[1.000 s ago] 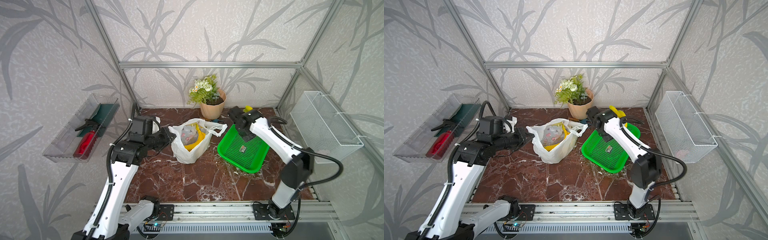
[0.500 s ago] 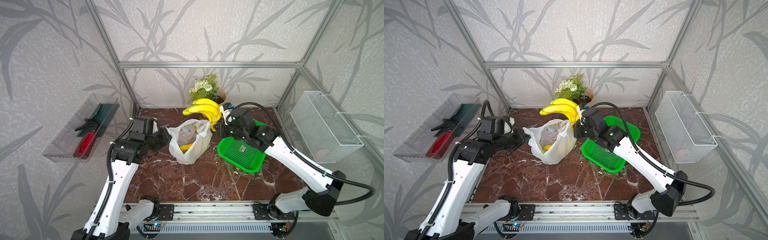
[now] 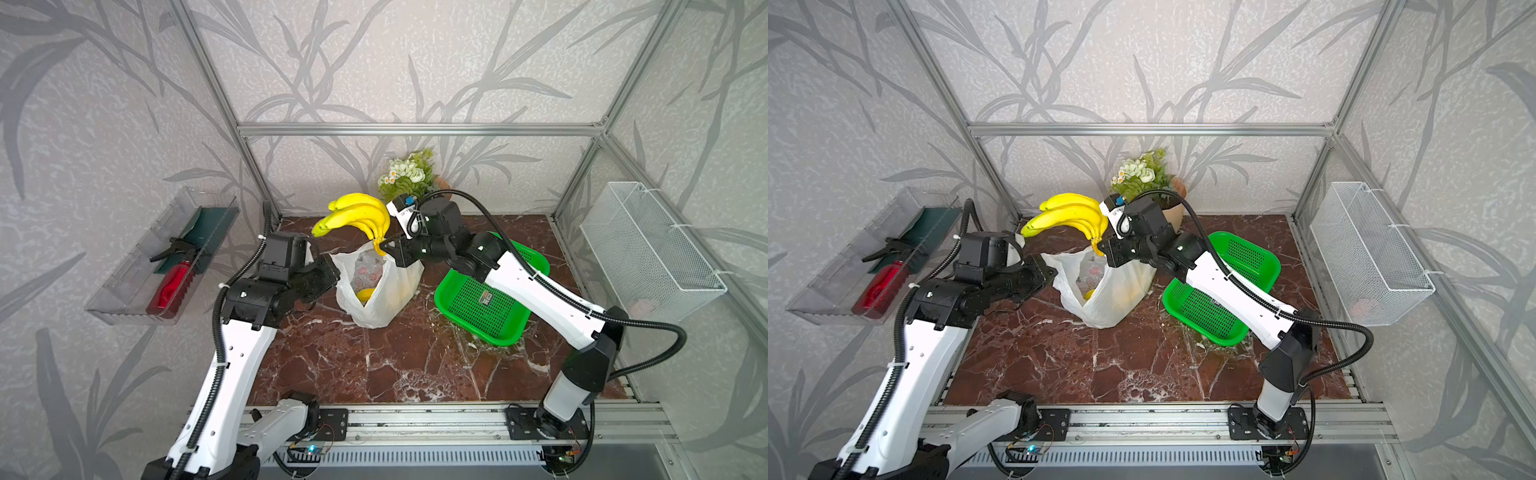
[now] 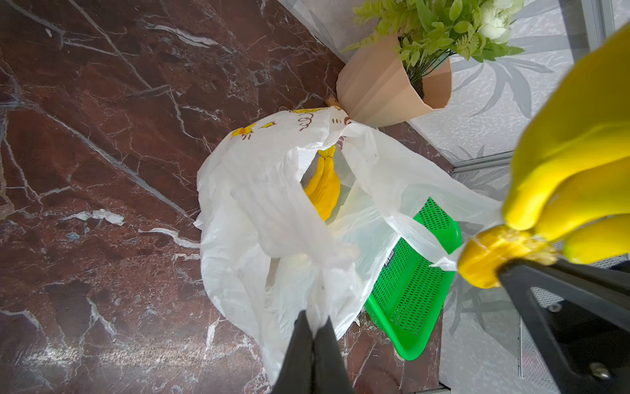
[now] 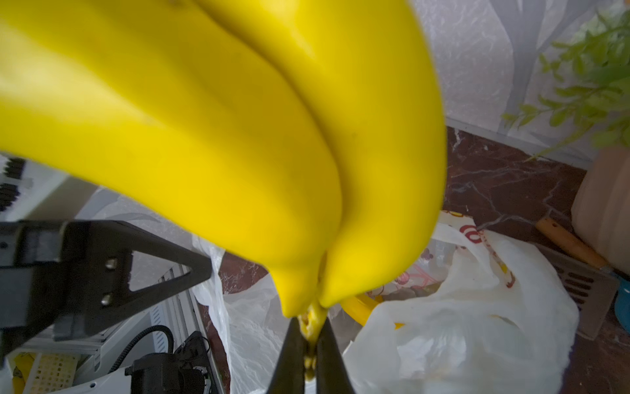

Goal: Place the banana into a plastic bag & tie a knot
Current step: Place the banana into the plastic bag.

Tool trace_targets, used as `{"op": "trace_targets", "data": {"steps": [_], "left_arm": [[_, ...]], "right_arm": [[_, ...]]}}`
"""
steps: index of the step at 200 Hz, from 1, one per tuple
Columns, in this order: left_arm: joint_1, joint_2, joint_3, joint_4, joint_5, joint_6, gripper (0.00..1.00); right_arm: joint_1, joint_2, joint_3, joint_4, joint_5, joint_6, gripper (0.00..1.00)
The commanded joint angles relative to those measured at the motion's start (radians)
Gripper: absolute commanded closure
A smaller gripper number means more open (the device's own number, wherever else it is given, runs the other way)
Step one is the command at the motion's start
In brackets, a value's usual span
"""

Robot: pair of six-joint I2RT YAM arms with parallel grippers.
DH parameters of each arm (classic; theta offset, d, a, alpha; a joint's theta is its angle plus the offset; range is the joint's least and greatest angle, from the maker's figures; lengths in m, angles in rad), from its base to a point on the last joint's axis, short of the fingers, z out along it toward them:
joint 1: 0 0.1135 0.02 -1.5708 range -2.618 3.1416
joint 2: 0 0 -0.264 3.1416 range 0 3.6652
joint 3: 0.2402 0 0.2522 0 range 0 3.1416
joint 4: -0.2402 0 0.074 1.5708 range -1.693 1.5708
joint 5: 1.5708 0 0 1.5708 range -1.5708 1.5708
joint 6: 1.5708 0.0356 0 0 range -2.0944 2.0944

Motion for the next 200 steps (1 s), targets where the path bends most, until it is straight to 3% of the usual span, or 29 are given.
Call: {"op": "trace_targets", "data": {"steps": [1, 81, 135, 200], "left_arm": [[-0.004, -0.029, -0.025, -0.011, -0.027, -0.013, 1.00], [-0.004, -0.032, -0.037, 0.007, -0.034, -0.048, 1.00], [-0.004, -0.018, -0.028, 0.006, -0.054, -0.052, 1.00], [-0.005, -0.003, -0.037, 0.009, -0.029, -0.073, 1.00]], "right_arm": [[-0.003, 0.035, 0.037, 0.020, -0.032, 0.033, 1.00], [0.002, 0.144, -0.084, 0.120, -0.057, 0.028, 1.00], [-0.077, -0.006, -0.387, 0.182, -0.073, 0.019, 1.00], [-0.119, -0.142, -0.503, 0.140, -0.063, 0.001, 1.00]]}}
